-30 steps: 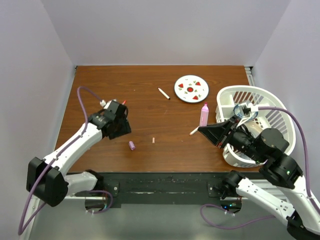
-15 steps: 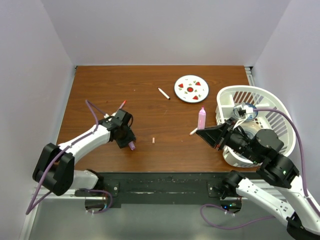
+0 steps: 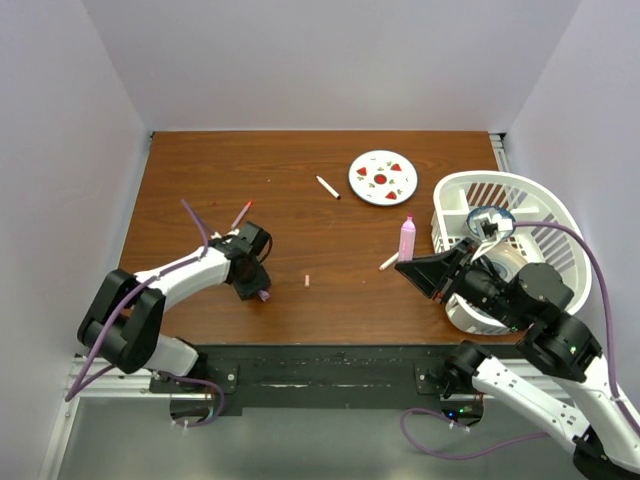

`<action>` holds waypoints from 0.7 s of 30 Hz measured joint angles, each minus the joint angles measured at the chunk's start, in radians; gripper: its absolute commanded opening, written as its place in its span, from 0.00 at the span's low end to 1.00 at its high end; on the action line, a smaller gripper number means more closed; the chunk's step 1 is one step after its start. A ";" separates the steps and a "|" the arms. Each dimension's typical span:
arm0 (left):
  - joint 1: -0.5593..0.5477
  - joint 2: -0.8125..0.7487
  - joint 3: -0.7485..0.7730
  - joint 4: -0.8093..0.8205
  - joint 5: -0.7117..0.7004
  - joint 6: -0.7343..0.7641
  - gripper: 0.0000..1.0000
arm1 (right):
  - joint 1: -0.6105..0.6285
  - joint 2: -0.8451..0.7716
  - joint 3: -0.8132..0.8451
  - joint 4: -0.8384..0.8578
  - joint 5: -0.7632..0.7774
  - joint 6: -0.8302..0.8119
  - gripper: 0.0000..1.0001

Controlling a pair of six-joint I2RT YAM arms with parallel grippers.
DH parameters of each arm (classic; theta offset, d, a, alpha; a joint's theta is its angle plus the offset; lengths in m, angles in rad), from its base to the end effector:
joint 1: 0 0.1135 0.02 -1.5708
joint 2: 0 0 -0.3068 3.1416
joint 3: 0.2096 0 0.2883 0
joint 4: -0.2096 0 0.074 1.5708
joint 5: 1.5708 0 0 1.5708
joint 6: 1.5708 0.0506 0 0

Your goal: Insert the pens into the pen caps

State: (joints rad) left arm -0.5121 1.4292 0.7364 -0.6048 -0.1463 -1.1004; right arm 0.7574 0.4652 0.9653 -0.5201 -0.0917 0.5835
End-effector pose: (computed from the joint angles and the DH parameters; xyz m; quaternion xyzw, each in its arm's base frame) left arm 0.2350 -0.1237 0.1638 -0.2960 0.9427 -0.0479 0.1463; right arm 0.0614 0.0644 0.4365 -0.0939 0.7079 0.4601 0.5276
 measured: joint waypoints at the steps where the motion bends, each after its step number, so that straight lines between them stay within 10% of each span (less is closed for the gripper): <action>1: 0.000 0.003 0.002 0.002 0.000 0.001 0.35 | 0.000 -0.001 -0.002 0.000 -0.001 0.000 0.00; 6: 0.000 0.009 -0.002 0.042 0.010 0.011 0.00 | 0.000 -0.002 -0.013 0.001 -0.004 0.004 0.00; 13: 0.000 -0.027 -0.031 0.127 0.069 0.047 0.00 | 0.000 0.002 -0.157 0.120 -0.091 0.087 0.00; 21: -0.005 -0.420 -0.149 0.499 0.296 0.061 0.00 | 0.008 0.170 -0.433 0.473 -0.269 0.267 0.00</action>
State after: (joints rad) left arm -0.5171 1.0088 0.5873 -0.1055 0.1493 -1.0389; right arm 0.7650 0.6350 0.5327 -0.0471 -0.3607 0.8509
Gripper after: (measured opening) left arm 0.183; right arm 0.166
